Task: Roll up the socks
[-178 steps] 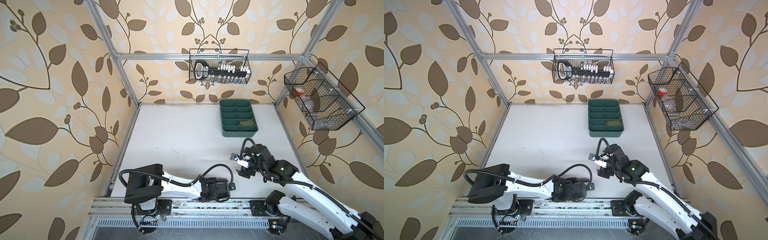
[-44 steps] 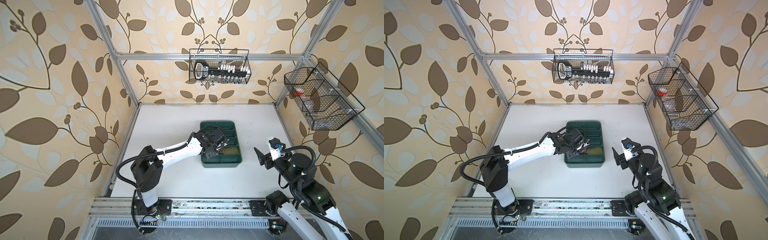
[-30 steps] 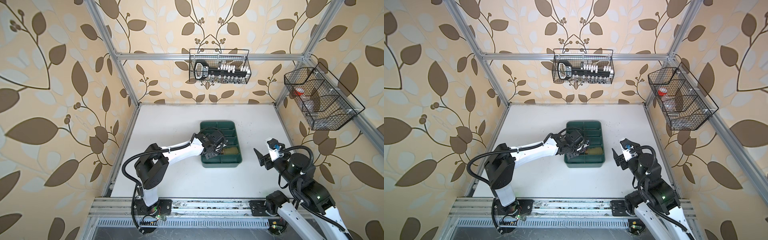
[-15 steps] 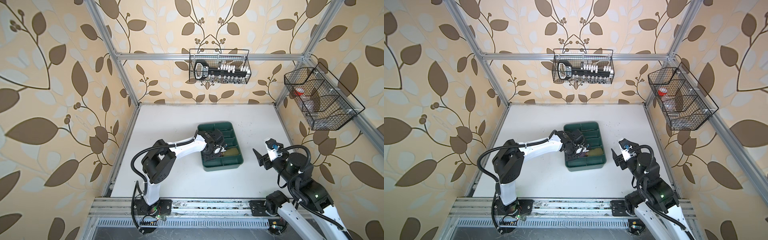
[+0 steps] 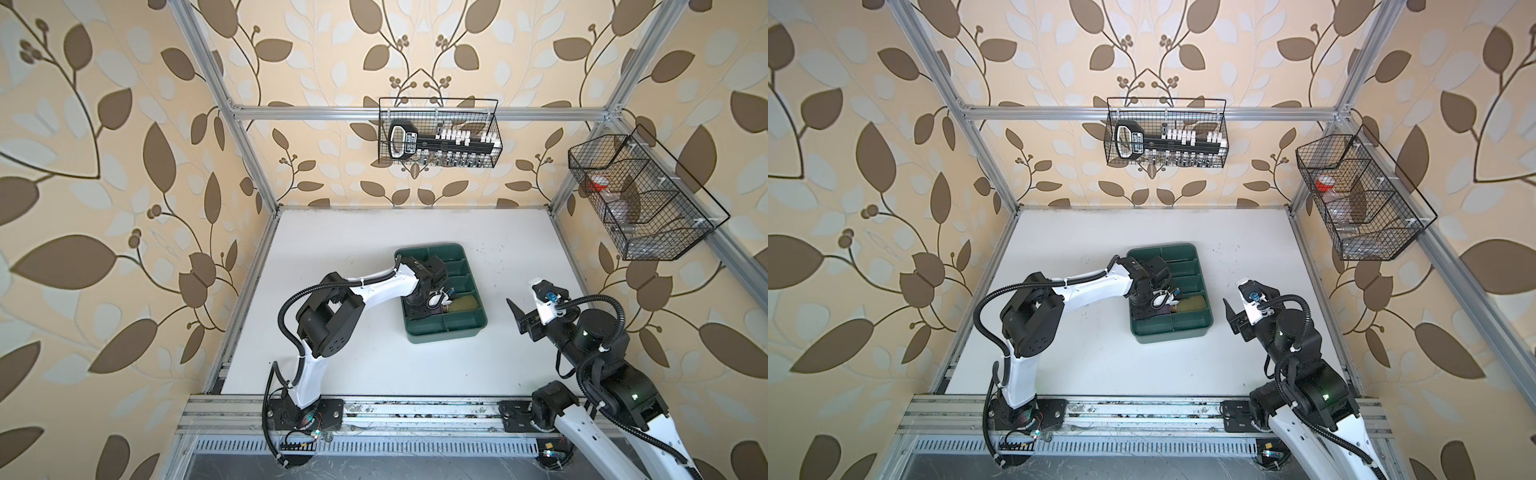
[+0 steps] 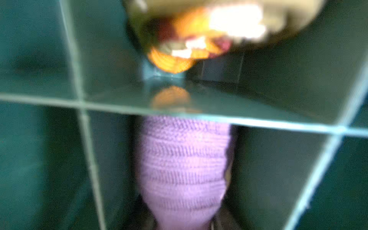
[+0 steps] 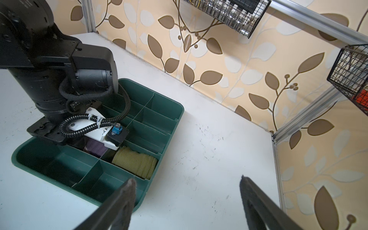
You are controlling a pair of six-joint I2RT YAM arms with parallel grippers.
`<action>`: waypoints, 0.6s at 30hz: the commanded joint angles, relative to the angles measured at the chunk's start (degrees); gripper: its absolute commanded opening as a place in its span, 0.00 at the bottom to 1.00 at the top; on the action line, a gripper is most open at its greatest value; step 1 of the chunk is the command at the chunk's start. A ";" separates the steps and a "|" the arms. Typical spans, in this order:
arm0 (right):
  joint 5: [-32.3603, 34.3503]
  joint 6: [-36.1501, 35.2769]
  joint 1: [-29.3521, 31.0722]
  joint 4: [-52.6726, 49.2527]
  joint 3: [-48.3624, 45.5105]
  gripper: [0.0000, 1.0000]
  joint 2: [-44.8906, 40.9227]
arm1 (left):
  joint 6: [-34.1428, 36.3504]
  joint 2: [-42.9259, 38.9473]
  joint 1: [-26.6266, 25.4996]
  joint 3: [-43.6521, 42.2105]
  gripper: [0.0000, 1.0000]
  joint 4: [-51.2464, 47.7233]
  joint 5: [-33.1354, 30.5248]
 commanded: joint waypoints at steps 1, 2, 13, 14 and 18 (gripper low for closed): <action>-0.37 -0.51 -0.14 0.21 -0.35 0.83 -0.46 | 0.49 -3.91 0.16 -1.02 0.50 -0.83 1.29; -0.45 -0.42 -0.21 0.28 -0.33 0.83 -0.45 | 0.70 -4.11 0.16 -0.57 0.52 -1.47 1.25; -1.38 0.73 -0.18 0.20 -0.39 0.84 -0.43 | 2.41 -7.47 -0.02 1.61 0.99 -5.36 0.85; -1.45 0.86 -0.18 0.30 -0.47 0.85 -0.29 | 2.60 -8.19 -0.02 1.91 0.99 -5.59 0.21; -0.86 1.74 -0.19 0.59 -0.39 0.95 0.54 | 2.97 -12.11 0.16 3.66 0.99 -5.62 -3.22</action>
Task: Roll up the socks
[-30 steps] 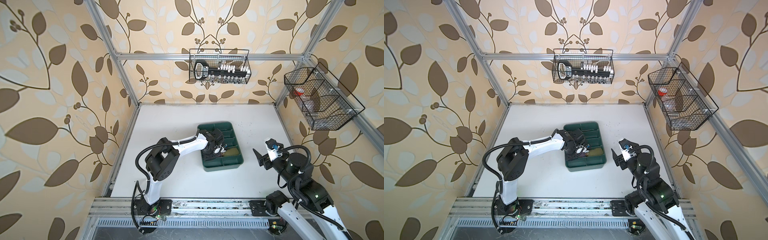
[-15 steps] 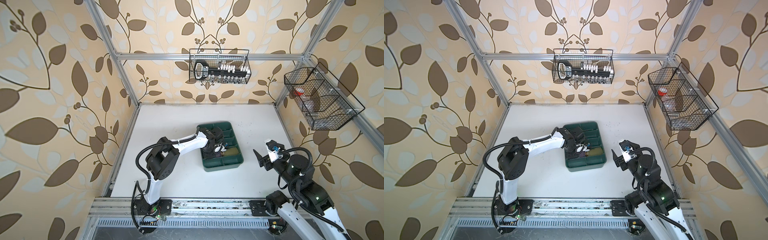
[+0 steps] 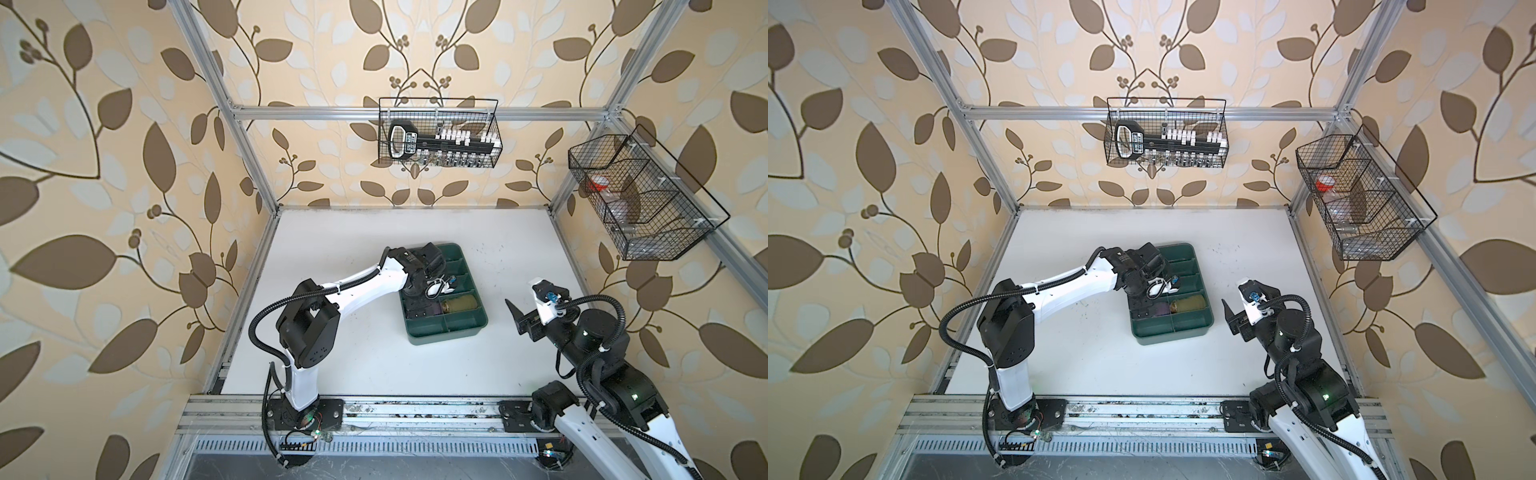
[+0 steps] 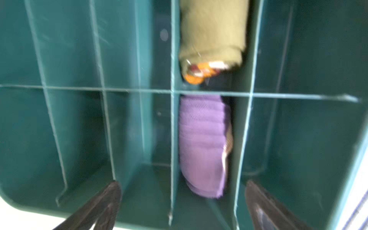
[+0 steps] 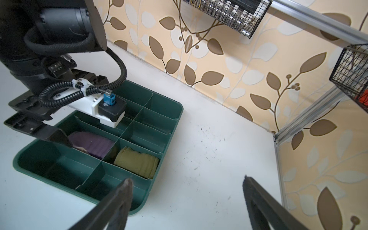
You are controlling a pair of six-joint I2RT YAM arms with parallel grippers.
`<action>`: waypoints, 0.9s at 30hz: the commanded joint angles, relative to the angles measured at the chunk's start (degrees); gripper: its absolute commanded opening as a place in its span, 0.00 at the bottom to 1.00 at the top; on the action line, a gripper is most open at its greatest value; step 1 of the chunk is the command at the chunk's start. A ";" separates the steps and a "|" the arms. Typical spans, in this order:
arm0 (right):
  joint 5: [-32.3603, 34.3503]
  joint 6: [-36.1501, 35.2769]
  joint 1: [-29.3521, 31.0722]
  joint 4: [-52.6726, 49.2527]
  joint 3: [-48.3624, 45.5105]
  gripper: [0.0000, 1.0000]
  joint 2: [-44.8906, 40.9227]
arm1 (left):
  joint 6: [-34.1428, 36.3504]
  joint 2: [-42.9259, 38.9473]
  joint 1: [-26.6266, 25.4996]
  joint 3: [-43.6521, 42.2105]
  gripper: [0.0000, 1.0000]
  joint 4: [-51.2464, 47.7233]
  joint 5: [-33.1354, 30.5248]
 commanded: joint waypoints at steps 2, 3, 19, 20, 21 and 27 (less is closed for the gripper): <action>0.13 1.60 -0.18 1.17 -0.45 1.00 0.62 | 0.25 -7.44 -0.24 2.20 0.99 0.03 -4.04; 0.37 2.16 -0.18 1.65 -0.47 1.00 0.59 | -0.50 -9.59 0.11 2.00 0.99 2.36 -4.35; -5.28 39.48 -0.97 19.83 -2.75 0.89 9.94 | -54.84 -51.06 17.38 -30.16 0.99 38.52 -23.59; -3.81 40.98 -1.19 17.47 -0.95 0.85 14.32 | -56.66 -51.70 18.74 -31.34 0.99 36.41 -24.23; -2.98 41.19 -1.53 14.70 1.47 0.82 19.59 | -58.63 -52.15 20.03 -32.65 0.99 34.47 -25.43; -4.08 36.20 -2.82 4.54 14.25 0.66 47.98 | -64.10 -52.37 24.22 -38.71 0.99 26.29 -28.15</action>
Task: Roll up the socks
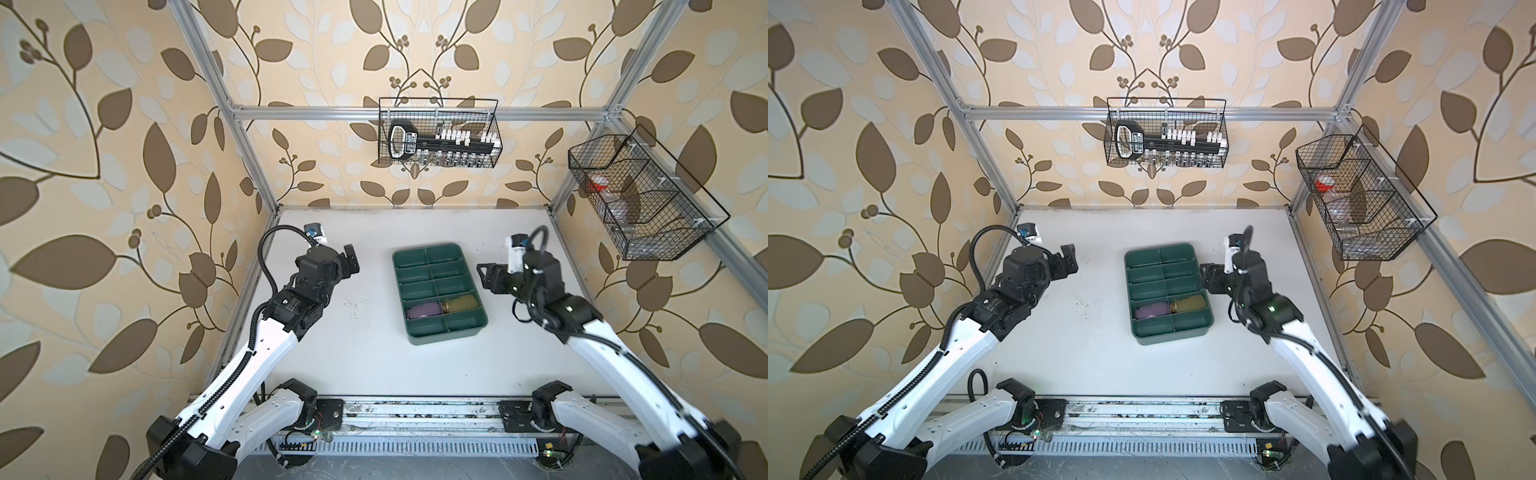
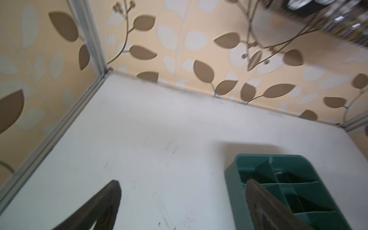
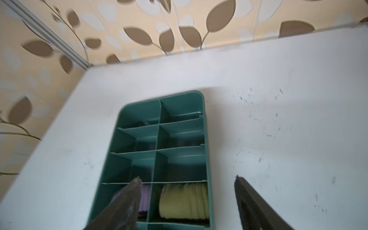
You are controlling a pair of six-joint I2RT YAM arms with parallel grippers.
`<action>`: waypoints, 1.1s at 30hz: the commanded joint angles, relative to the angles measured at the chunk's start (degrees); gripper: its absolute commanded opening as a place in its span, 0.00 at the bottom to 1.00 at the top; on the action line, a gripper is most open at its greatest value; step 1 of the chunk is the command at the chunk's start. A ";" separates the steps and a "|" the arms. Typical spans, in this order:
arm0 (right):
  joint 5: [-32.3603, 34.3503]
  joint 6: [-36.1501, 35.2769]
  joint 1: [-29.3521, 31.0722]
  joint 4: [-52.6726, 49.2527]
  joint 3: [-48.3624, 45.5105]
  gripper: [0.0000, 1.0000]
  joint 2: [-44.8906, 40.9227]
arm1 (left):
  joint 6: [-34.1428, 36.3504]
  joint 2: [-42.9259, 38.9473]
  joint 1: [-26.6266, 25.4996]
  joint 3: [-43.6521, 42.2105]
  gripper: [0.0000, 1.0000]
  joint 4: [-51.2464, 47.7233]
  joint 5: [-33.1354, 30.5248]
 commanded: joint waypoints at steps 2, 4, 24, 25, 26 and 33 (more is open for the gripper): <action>0.00 -1.47 -1.00 -6.62 5.95 0.63 11.63 | -6.54 -1.29 0.59 -2.82 0.99 -4.32 -2.51; 2.89 -2.50 -1.11 -6.56 7.44 0.61 15.53 | -6.85 -1.97 0.62 -4.15 0.99 -4.08 -1.54; 2.90 -4.57 -1.84 -2.36 11.63 0.24 32.78 | -5.04 -2.73 0.57 -6.72 0.99 -4.30 1.20; 2.82 -4.25 -1.91 -2.18 11.58 0.18 32.99 | -5.05 -2.57 0.57 -6.75 0.99 -4.25 1.33; 2.66 -3.79 -1.82 -1.67 11.42 0.13 33.18 | -4.94 -2.43 0.57 -6.71 0.99 -4.05 1.44; 1.72 0.52 -1.35 1.61 13.18 0.02 34.40 | -3.19 -1.59 0.57 -5.18 0.99 -3.66 1.82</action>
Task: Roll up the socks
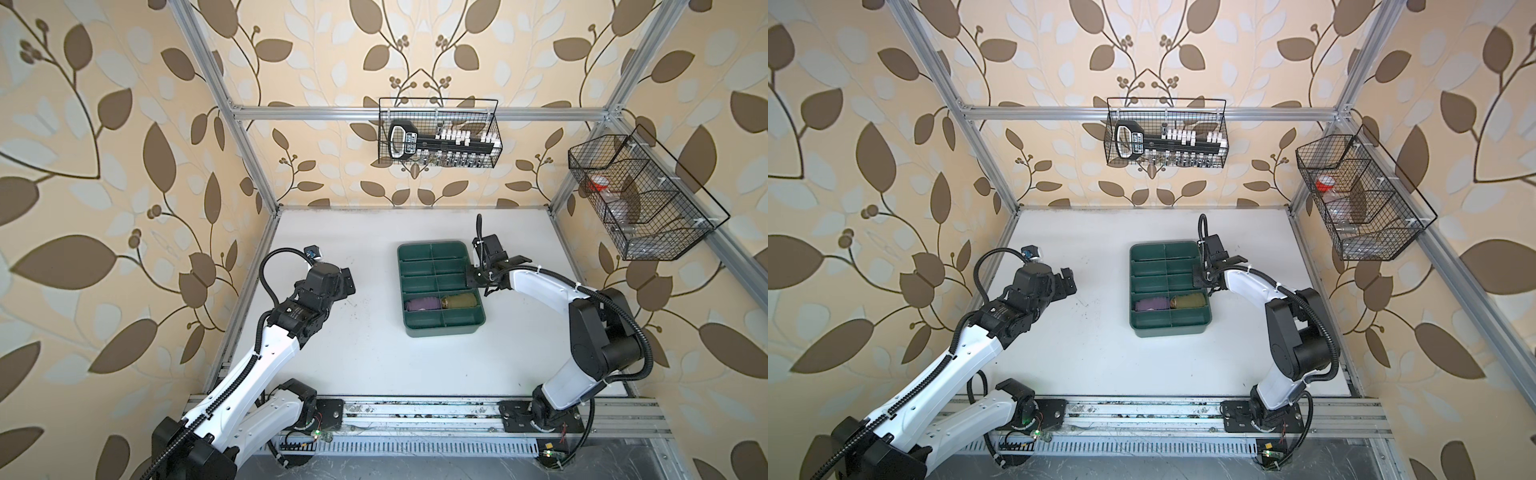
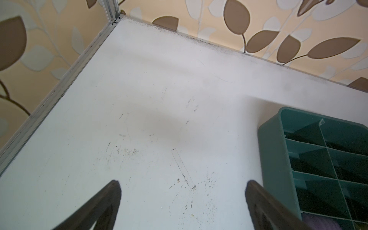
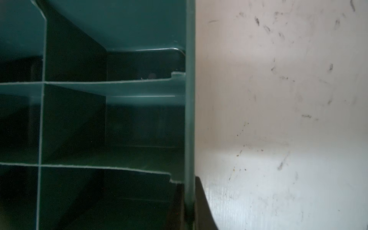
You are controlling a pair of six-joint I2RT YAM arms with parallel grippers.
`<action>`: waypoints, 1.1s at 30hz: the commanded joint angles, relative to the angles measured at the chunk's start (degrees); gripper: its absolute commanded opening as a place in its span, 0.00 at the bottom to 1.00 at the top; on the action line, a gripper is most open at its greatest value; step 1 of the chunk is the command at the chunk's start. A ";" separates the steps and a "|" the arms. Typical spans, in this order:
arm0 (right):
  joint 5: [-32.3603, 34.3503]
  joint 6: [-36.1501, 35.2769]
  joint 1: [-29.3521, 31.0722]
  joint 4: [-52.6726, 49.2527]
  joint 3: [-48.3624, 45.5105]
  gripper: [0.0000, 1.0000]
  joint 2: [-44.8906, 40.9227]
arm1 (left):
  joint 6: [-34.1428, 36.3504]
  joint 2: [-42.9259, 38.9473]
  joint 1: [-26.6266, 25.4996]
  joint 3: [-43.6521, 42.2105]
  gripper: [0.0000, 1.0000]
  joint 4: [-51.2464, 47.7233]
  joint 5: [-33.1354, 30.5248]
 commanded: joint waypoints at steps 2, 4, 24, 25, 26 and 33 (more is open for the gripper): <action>0.89 4.48 0.40 3.91 4.92 0.02 3.21 | 1.55 0.42 0.09 1.96 0.99 1.04 0.14; 1.79 4.38 1.33 4.55 8.81 0.02 5.94 | 1.83 0.60 0.09 2.50 0.99 0.53 0.24; -3.52 7.70 -0.47 8.68 45.00 0.18 31.01 | 3.25 0.23 0.09 1.26 0.99 -1.18 -2.57; -3.30 6.47 -0.27 8.31 45.69 0.27 30.25 | 3.64 0.57 0.09 1.02 0.99 -0.26 -3.19; -3.33 5.30 -0.03 8.43 45.35 0.34 28.94 | 4.54 0.75 0.09 0.84 0.99 0.78 -3.59; -3.40 -3.97 2.10 12.18 31.21 1.00 8.03 | 13.18 3.32 0.09 -0.75 0.99 13.93 -11.21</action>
